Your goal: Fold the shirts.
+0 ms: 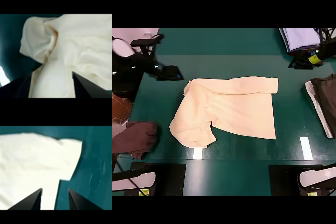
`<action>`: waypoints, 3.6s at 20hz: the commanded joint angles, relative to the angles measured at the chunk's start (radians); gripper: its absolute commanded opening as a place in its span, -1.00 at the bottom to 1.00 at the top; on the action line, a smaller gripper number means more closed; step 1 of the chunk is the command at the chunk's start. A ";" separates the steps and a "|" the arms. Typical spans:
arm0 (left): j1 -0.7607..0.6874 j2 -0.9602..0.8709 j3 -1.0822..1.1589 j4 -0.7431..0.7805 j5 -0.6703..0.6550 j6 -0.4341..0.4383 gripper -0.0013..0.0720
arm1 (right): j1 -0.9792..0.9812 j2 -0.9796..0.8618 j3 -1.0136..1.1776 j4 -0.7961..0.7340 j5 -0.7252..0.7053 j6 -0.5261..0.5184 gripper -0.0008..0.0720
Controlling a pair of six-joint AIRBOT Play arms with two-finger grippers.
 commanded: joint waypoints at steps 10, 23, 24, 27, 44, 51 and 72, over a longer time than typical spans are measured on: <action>0.109 0.440 -0.842 0.099 0.058 -0.139 0.65 | 0.003 0.332 -0.558 0.122 -0.134 -0.084 0.08; 0.108 0.438 -0.877 -0.012 0.217 -0.126 -0.89 | -0.077 0.364 -0.697 0.113 -0.073 -0.088 0.08; 0.108 0.439 -0.854 -0.013 0.199 -0.112 -0.89 | -0.111 0.381 -0.770 0.113 -0.073 -0.088 0.09; 0.108 0.441 -0.803 -0.021 0.177 -0.102 -0.89 | -0.211 0.419 -1.017 0.115 -0.076 -0.089 0.66; 0.109 0.502 -0.763 -0.033 0.133 -0.090 -0.89 | 0.042 0.453 -1.276 0.229 -0.272 -0.121 -0.92; 0.109 0.700 -0.249 0.010 -0.016 -0.111 -0.89 | 0.042 0.724 -0.779 0.215 -0.268 -0.120 -0.93; 0.102 0.290 0.319 0.006 -0.143 -0.159 -0.89 | 0.042 0.384 0.029 -0.280 0.101 0.037 -0.93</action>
